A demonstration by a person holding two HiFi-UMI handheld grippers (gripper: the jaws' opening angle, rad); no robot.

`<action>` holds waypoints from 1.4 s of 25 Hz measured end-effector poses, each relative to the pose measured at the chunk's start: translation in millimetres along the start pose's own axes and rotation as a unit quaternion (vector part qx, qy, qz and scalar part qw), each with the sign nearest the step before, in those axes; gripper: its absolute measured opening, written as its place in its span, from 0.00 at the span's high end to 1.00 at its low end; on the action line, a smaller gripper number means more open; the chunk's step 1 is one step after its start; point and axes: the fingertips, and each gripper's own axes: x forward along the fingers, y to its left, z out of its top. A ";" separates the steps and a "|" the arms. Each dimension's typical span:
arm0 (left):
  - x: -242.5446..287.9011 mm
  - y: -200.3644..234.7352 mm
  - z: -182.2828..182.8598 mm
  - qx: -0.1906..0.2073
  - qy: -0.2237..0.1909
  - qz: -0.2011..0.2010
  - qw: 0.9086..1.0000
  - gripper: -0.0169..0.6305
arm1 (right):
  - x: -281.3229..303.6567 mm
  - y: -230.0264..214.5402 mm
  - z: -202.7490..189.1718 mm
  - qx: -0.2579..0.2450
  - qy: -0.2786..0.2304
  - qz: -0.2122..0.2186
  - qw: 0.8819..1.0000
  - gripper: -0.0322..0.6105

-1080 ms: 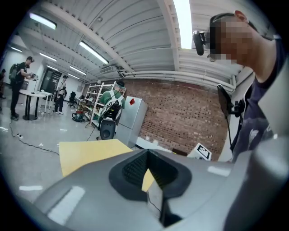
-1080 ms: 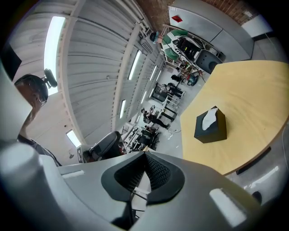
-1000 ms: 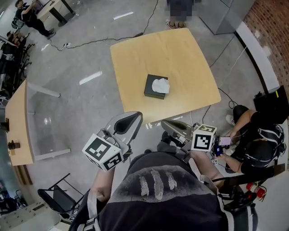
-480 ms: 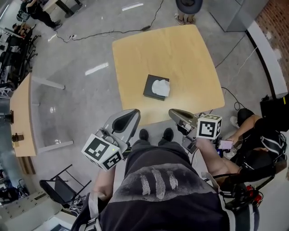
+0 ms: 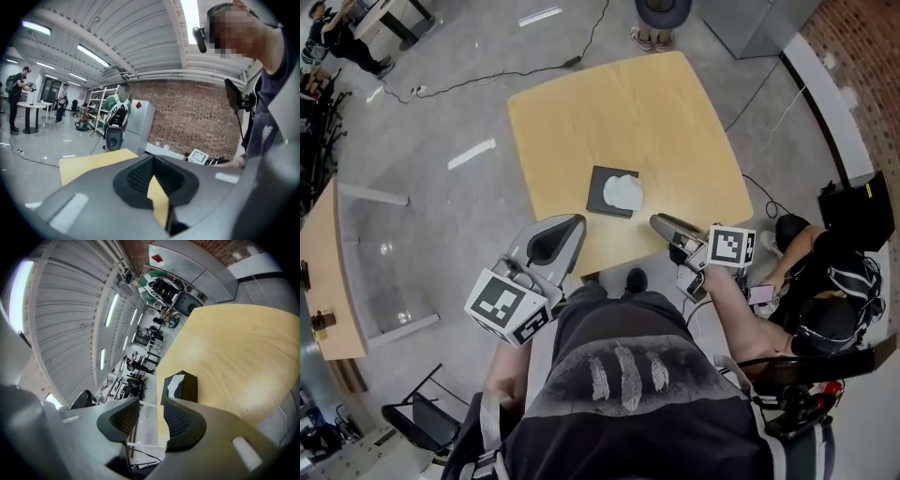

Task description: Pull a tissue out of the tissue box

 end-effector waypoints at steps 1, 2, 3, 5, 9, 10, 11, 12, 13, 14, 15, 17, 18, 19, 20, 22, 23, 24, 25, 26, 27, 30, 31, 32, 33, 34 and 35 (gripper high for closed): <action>1.8 4.7 4.1 -0.002 -0.006 -0.005 1.000 0.97 | 1.2 -4.9 2.8 0.012 -0.003 -0.007 1.000 0.72; 2.7 10.1 6.0 -0.006 -0.010 -0.009 1.000 0.97 | 2.6 -8.8 5.5 0.020 -0.005 -0.013 1.000 0.70; 2.6 15.9 5.4 -0.012 -0.012 -0.010 1.000 0.97 | 4.2 -11.9 7.5 0.025 -0.007 -0.019 0.999 0.69; -0.4 26.3 0.2 -0.023 -0.010 -0.009 1.000 0.97 | 8.1 -18.0 9.8 0.035 -0.006 -0.031 0.999 0.67; -6.6 49.0 -8.0 -0.036 -0.006 -0.003 0.999 0.97 | 19.9 -38.8 16.5 0.048 0.009 -0.070 0.996 0.65; -7.2 56.5 -10.8 -0.041 -0.004 -0.002 0.999 0.97 | 25.1 -45.1 18.5 0.050 0.014 -0.080 0.995 0.65; -7.9 64.1 -13.8 -0.045 -0.001 -0.001 0.999 0.97 | 31.7 -50.5 20.0 0.056 0.018 -0.085 0.995 0.65; -9.1 70.6 -16.4 -0.050 0.002 0.001 0.999 0.97 | 38.4 -55.0 20.7 0.063 0.021 -0.088 0.994 0.65; -10.8 74.9 -18.0 -0.053 0.003 0.002 0.999 0.97 | 43.9 -58.6 20.6 0.068 0.025 -0.090 0.993 0.65; -12.6 76.9 -18.7 -0.055 0.004 0.003 0.998 0.97 | 47.6 -61.1 19.9 0.071 0.030 -0.091 0.993 0.65; -14.1 77.7 -18.9 -0.056 0.004 0.005 0.998 0.97 | 50.0 -62.9 19.1 0.070 0.035 -0.091 0.993 0.65; -15.9 79.8 -20.1 -0.059 0.004 0.008 0.998 0.97 | 54.4 -64.7 18.2 0.072 0.042 -0.085 0.993 0.65; -16.2 81.6 -21.2 -0.061 0.004 0.010 0.998 0.97 | 57.5 -64.2 18.1 0.080 0.043 -0.077 0.993 0.65; -16.4 83.6 -22.5 -0.062 0.005 0.011 0.998 0.97 | 60.8 -63.5 18.2 0.092 0.041 -0.067 0.993 0.66; -16.6 85.3 -23.9 -0.063 0.006 0.012 0.998 0.97 | 63.4 -63.7 18.6 0.102 0.038 -0.061 0.992 0.67; -17.4 87.4 -26.0 -0.065 0.007 0.012 0.998 0.97 | 64.3 -70.3 18.7 0.103 0.039 -0.068 0.992 0.67; -18.0 87.7 -26.5 -0.065 0.007 0.013 0.998 0.97 | 63.3 -75.1 18.2 0.098 0.042 -0.077 0.991 0.67; -18.9 87.9 -26.6 -0.066 0.007 0.013 0.998 0.97 | 62.0 -79.6 17.6 0.094 0.044 -0.084 0.991 0.67; -19.8 88.0 -26.4 -0.066 0.008 0.013 0.998 0.97 | 61.2 -82.6 16.9 0.095 0.045 -0.086 0.991 0.68; -20.7 88.1 -25.9 -0.066 0.008 0.013 0.998 0.97 | 61.2 -83.2 16.1 0.101 0.043 -0.083 0.990 0.69; -21.6 88.1 -25.7 -0.066 0.009 0.013 0.998 0.97 | 61.7 -83.0 15.5 0.109 0.041 -0.077 0.990 0.70; -23.0 87.6 -26.3 -0.065 0.011 0.012 0.998 0.97 | 62.1 -83.8 16.4 0.109 0.039 -0.067 0.991 0.73; -23.4 87.2 -26.7 -0.065 0.011 0.012 0.998 0.97 | 62.9 -82.9 17.0 0.107 0.039 -0.062 0.992 0.75; -23.8 86.7 -27.0 -0.065 0.012 0.013 0.998 0.97 | 64.1 -81.6 17.2 0.105 0.040 -0.055 0.992 0.77; -24.2 85.8 -27.2 -0.064 0.013 0.013 0.998 0.97 | 65.6 -80.0 17.0 0.106 0.040 -0.048 0.992 0.77; -24.4 84.5 -27.2 -0.063 0.014 0.013 0.998 0.97 | 66.9 -78.2 16.7 0.108 0.039 -0.040 0.993 0.78; -24.2 82.8 -27.3 -0.062 0.015 0.013 0.998 0.97 | 67.9 -76.3 16.5 0.111 0.037 -0.032 0.993 0.81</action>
